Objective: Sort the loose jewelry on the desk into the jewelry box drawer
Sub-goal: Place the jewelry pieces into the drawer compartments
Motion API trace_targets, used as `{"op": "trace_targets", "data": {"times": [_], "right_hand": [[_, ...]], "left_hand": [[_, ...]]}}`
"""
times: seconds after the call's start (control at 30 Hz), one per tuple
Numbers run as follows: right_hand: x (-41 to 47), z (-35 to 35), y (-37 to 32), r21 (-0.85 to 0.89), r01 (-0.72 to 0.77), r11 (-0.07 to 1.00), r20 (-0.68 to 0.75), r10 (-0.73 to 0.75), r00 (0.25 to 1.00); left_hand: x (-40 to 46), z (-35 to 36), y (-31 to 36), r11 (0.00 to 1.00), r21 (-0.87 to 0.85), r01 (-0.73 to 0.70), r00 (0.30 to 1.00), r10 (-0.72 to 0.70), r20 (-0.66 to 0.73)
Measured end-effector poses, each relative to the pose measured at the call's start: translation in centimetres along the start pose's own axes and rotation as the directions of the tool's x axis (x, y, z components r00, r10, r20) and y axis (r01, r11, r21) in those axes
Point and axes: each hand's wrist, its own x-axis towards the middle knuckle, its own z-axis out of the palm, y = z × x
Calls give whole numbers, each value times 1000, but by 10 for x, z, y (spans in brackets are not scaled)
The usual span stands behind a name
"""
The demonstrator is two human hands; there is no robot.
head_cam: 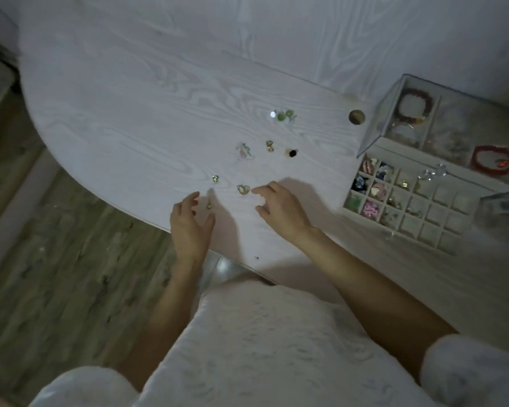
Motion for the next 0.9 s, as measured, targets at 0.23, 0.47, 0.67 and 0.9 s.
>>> {"op": "trace_targets", "data": {"times": [0.23, 0.47, 0.67, 0.9], "right_hand": [[48, 29, -24, -101, -23, 995, -18, 22, 1000], [38, 34, -22, -52, -35, 998, -93, 30, 995], [27, 34, -23, -178, -50, 983, -112, 30, 993], [26, 33, -23, -247, -6, 969, -75, -13, 997]], "left_hand": [[22, -9, -21, 1000, -15, 22, 990, -20, 138], [31, -3, -20, 998, -39, -45, 983, 51, 176], [36, -4, -26, 989, -29, -146, 968, 148, 204], [41, -5, -23, 970, 17, -242, 943, 232, 238]]}}
